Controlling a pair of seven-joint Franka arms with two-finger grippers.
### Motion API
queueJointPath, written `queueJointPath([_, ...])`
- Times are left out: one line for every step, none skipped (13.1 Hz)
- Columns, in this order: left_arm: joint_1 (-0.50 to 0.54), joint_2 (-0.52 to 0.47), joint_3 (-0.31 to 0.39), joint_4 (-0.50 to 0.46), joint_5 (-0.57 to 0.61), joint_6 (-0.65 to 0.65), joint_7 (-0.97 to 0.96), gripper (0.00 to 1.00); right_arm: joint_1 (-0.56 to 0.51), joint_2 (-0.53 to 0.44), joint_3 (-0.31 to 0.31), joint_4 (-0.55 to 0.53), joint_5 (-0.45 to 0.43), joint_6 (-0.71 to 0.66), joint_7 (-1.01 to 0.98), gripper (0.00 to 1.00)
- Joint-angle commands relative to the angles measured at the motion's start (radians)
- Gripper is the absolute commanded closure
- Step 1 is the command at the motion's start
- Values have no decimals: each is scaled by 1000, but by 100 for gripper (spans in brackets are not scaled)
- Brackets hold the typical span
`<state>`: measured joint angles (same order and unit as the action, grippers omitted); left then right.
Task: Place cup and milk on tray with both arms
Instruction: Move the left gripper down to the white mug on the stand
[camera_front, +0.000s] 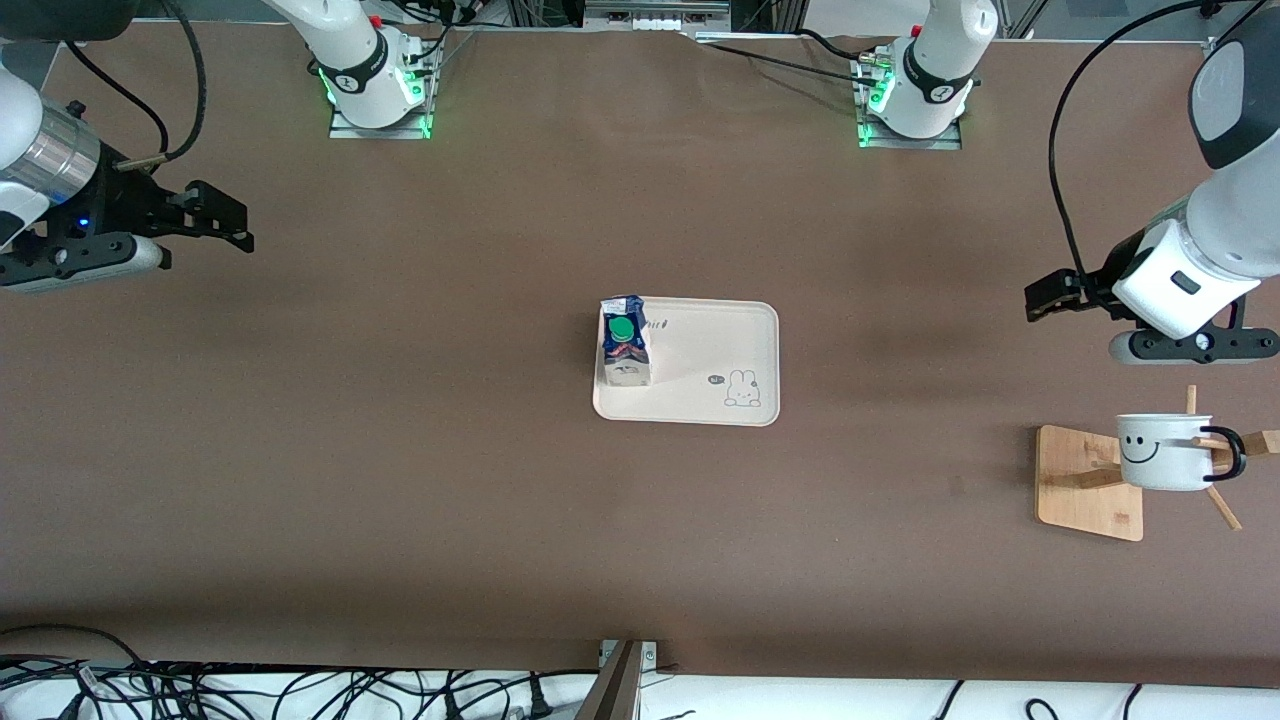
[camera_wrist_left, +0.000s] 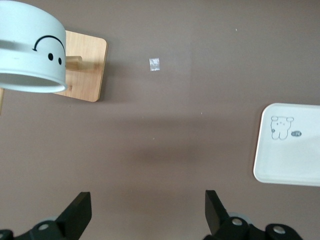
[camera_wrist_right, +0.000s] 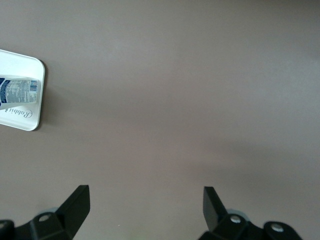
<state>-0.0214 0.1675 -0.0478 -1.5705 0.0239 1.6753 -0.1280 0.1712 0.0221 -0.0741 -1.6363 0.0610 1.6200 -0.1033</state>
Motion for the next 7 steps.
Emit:
queueJointPath([3, -58, -1, -110, 21, 127, -25, 0, -21, -24, 28, -27, -47, 18, 5, 0])
queueJointPath([6, -65, -1, -137, 21, 171, -27, 0, -21, -22, 28, -27, -50, 18, 5, 0])
queueJointPath([8, -74, -1, -157, 21, 211, -27, 0, -19, -21, 28, -20, -52, 20, 7, 0])
queueJointPath([8, -78, -1, -181, 22, 245, -28, 0, -16, -18, 28, -16, -55, 20, 17, 0])
queueJointPath([11, -91, 0, -216, 22, 286, -39, 0, -4, -15, 28, -1, -65, 15, 26, 0])
queueJointPath([11, -111, 0, -253, 22, 335, -53, 0, -2, -14, 28, 4, -79, 9, 25, 0])
queueJointPath([12, -138, 0, -288, 22, 374, -67, 0, -2, -14, 27, 6, -82, 9, 25, 0])
